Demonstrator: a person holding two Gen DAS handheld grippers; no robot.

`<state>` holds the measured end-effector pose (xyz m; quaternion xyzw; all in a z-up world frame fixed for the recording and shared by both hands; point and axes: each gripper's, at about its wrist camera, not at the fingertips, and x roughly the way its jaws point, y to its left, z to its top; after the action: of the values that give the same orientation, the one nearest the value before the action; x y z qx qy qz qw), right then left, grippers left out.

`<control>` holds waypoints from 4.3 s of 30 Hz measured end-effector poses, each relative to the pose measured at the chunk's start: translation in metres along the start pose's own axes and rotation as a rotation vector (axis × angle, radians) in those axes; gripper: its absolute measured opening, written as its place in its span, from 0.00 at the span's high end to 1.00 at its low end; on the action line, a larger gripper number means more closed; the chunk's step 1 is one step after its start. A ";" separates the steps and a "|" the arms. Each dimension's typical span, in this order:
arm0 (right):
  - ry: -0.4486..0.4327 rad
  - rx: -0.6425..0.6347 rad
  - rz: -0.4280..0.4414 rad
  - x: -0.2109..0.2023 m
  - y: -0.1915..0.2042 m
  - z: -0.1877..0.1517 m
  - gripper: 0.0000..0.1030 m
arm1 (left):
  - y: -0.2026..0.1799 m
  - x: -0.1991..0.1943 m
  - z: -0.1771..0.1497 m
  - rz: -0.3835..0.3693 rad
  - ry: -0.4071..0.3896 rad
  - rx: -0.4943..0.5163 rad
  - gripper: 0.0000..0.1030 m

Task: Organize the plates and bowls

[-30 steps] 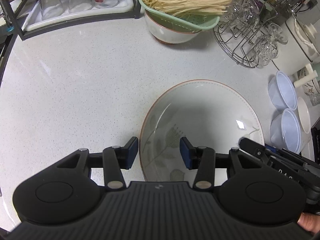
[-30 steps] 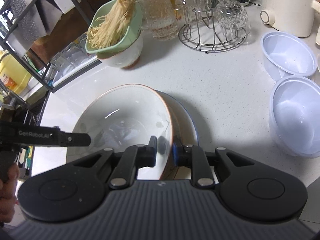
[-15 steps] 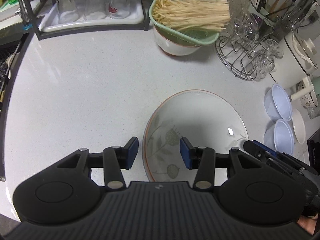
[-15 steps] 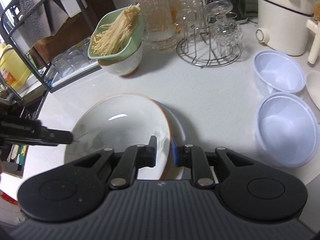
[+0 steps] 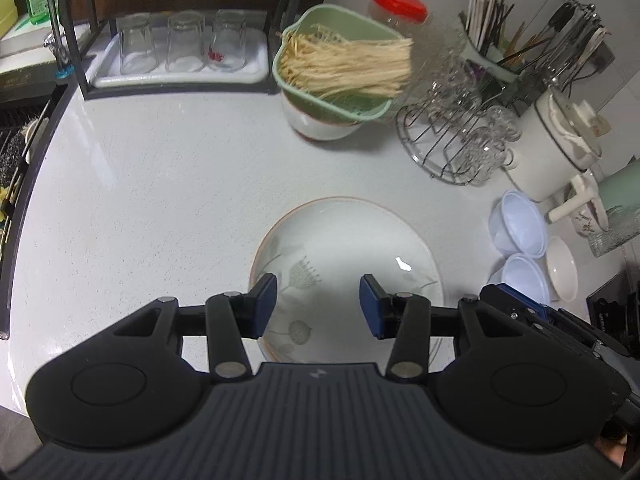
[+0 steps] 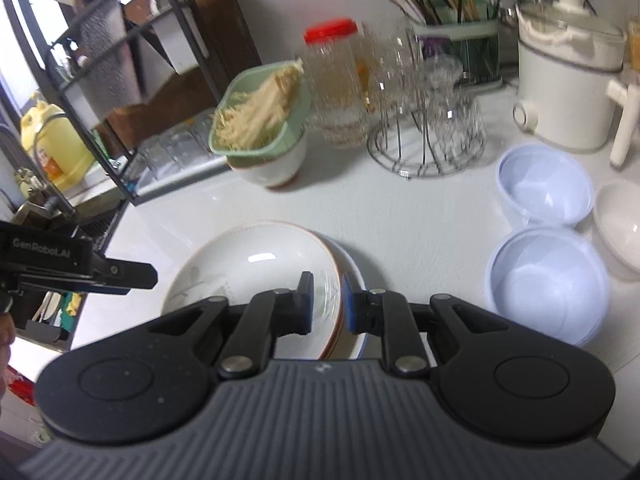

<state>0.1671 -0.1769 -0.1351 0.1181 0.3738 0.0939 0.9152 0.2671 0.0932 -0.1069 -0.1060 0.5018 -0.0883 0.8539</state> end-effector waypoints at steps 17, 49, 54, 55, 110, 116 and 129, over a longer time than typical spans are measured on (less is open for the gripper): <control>-0.121 -0.062 0.067 -0.091 -0.007 -0.012 0.82 | -0.042 -0.055 -0.076 0.022 -0.140 0.028 0.50; -0.121 0.017 -0.141 -0.117 -0.084 -0.062 0.82 | -0.141 0.007 -0.081 -0.116 -0.078 0.311 0.39; -0.117 0.010 -0.152 -0.111 -0.096 -0.054 0.63 | -0.155 0.024 -0.070 -0.118 -0.086 0.335 0.37; -0.122 0.020 -0.155 -0.110 -0.100 -0.053 0.52 | -0.157 0.028 -0.068 -0.115 -0.085 0.333 0.37; 0.016 0.140 -0.037 0.022 -0.155 -0.008 0.88 | -0.158 0.140 -0.016 -0.179 0.081 0.154 0.79; 0.032 0.139 -0.039 0.031 -0.155 -0.010 0.87 | -0.160 0.147 -0.019 -0.149 0.076 0.185 0.78; 0.013 0.102 -0.008 0.026 -0.147 -0.002 0.52 | -0.155 0.123 -0.014 -0.137 -0.002 0.190 0.56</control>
<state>0.1960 -0.3097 -0.1958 0.1625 0.3846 0.0717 0.9058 0.3072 -0.0892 -0.1749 -0.0586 0.4818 -0.1934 0.8527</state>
